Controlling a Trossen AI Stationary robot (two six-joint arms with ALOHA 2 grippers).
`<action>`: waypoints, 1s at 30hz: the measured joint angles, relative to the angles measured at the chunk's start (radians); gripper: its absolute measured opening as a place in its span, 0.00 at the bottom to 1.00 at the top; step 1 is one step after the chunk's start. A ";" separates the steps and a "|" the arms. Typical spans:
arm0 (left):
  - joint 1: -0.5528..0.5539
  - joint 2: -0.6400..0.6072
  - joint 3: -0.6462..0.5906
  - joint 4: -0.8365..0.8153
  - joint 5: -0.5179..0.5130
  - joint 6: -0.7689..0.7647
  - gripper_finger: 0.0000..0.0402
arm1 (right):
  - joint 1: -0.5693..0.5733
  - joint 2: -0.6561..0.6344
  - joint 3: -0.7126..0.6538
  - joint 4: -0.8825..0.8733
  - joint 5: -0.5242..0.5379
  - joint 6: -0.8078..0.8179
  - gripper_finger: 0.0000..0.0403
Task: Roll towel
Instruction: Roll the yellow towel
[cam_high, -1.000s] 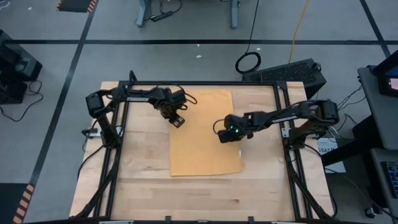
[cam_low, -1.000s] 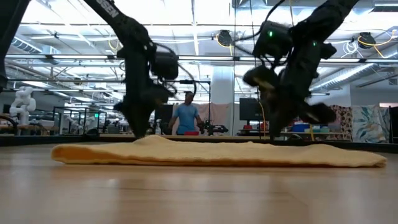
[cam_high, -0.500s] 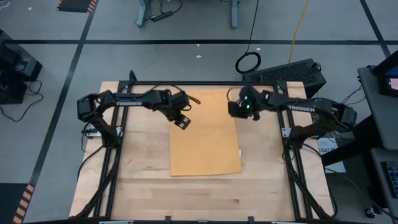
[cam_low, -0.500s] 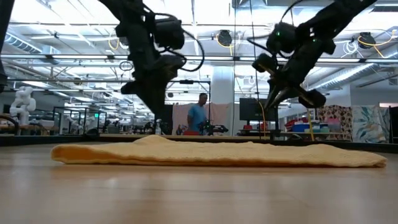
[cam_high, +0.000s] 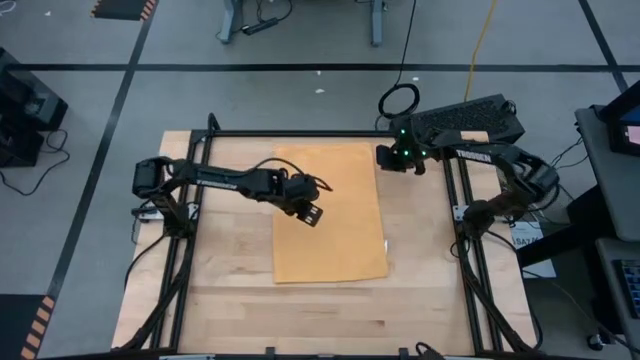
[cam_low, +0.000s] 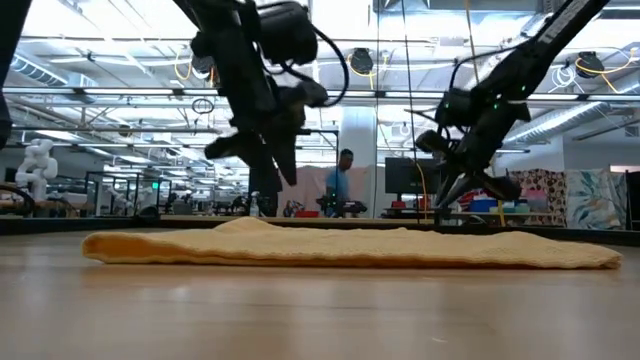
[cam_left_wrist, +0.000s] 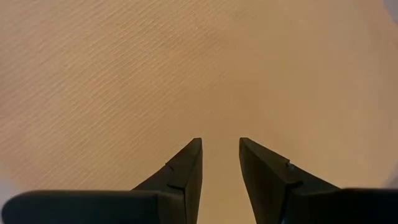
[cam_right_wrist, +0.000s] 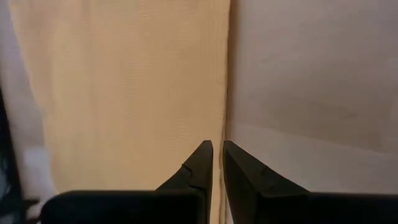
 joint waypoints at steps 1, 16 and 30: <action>0.000 0.016 0.000 0.009 0.004 -0.011 0.28 | -0.006 0.019 0.000 0.009 -0.031 -0.010 0.07; 0.073 0.222 0.005 0.111 0.082 0.045 0.28 | -0.009 0.116 0.155 -0.027 0.006 -0.238 0.07; 0.130 0.167 0.115 0.053 -0.012 0.036 0.28 | -0.009 0.116 0.169 -0.163 0.012 -0.327 0.07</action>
